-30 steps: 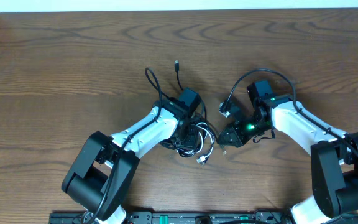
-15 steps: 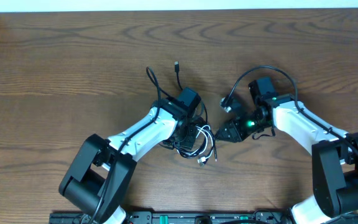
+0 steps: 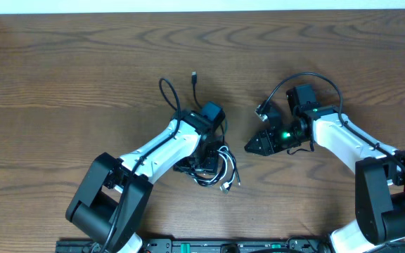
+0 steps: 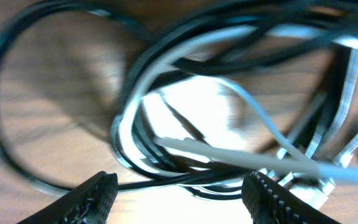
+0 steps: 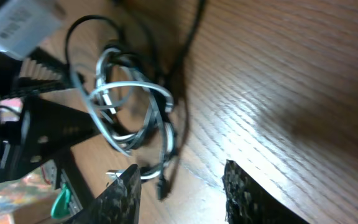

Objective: Untangle cables

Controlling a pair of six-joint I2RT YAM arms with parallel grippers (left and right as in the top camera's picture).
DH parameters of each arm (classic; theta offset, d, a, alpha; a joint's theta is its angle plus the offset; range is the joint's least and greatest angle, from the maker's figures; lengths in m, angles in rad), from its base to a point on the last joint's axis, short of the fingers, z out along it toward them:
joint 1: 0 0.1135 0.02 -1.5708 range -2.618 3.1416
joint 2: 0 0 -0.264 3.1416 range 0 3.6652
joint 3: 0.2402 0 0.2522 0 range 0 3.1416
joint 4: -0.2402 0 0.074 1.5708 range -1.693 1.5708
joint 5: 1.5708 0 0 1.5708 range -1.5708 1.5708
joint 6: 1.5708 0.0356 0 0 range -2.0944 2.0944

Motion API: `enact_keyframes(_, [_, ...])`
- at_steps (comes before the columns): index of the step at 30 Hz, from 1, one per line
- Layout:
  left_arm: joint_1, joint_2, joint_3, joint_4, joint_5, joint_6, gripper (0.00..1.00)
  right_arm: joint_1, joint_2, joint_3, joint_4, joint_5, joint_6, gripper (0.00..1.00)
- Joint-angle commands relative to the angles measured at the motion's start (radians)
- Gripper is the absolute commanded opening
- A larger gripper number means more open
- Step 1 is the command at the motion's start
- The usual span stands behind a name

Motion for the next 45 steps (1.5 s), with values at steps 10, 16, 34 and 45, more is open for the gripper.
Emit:
enact_keyframes(10, [0.003, -0.019, 0.006, -0.129, -0.241, -0.176, 0.71, -0.002, -0.008, -0.006, -0.019, 0.043, 0.034, 0.45])
enact_keyframes(16, [0.002, -0.019, -0.110, 0.052, -0.107, -0.197, 0.70, -0.002, -0.008, -0.006, -0.021, 0.047, 0.034, 0.45])
enact_keyframes(34, [0.113, -0.114, -0.060, 0.280, 0.149, 0.358, 0.07, -0.078, -0.008, -0.006, -0.011, -0.226, -0.050, 0.41])
enact_keyframes(45, [0.175, -0.215, -0.055, 0.413, 0.446, 0.425, 0.07, -0.206, -0.008, -0.006, 0.001, -0.474, -0.094, 0.45])
